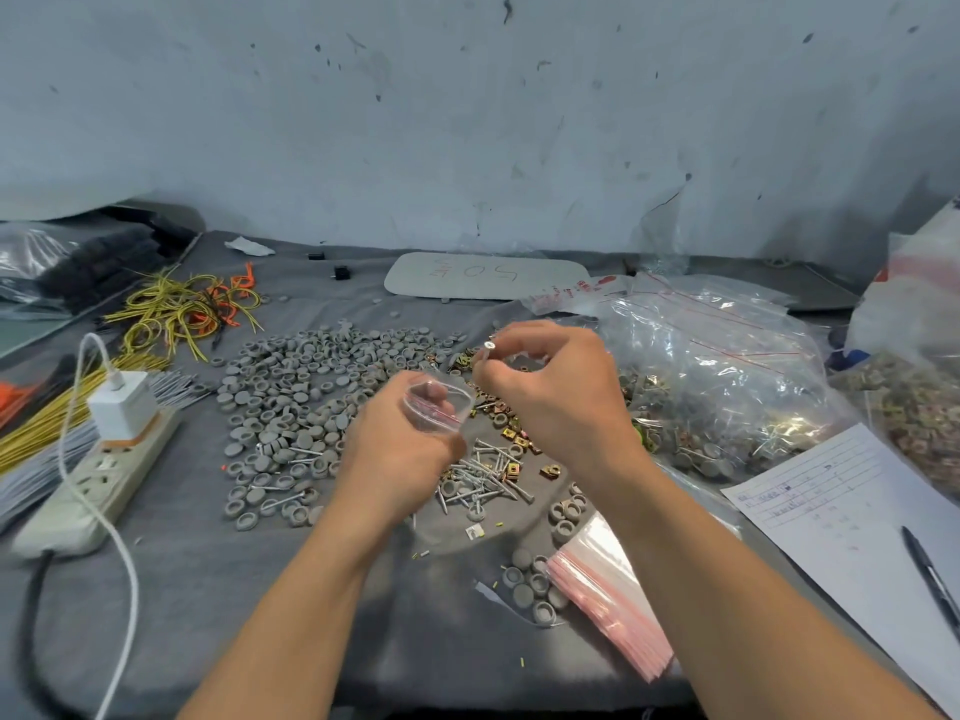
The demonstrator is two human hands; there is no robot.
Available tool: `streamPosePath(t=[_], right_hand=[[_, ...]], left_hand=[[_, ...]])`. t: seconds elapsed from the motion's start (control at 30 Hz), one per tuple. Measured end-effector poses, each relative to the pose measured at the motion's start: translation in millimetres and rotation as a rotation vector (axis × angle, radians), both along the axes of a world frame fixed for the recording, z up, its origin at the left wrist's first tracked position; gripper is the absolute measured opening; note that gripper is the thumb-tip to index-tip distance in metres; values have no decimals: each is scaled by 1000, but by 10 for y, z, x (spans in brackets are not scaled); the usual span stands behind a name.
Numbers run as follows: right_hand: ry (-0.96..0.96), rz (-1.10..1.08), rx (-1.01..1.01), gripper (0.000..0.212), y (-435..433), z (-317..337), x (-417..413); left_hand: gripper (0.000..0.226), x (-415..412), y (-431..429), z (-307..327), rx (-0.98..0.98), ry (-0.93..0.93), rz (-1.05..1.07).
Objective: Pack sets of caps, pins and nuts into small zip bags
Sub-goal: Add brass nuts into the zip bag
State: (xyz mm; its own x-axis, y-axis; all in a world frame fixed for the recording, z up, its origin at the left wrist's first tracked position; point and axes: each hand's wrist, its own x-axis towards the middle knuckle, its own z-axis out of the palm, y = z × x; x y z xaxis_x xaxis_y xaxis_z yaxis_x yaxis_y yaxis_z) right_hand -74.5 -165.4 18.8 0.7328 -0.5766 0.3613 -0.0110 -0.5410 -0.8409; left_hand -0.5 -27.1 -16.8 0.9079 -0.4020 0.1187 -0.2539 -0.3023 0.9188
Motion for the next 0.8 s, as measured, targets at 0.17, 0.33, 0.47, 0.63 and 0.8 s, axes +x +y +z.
streamPosePath(t=[0.17, 0.33, 0.47, 0.63, 0.8], right_hand=[[134, 94, -70, 17, 108, -36, 70], [101, 110, -6, 19, 120, -15, 65], [104, 5, -5, 10, -22, -3, -1], [684, -47, -450, 12, -105, -149, -9], [1010, 142, -656, 32, -63, -325, -35]], left_hand=[[44, -70, -56, 57, 136, -79, -35], [48, -58, -4, 56, 37, -31, -58], [48, 28, 66, -11, -114, 46, -76], [43, 184, 156, -49, -217, 76, 7], [40, 234, 202, -62, -221, 66, 11]])
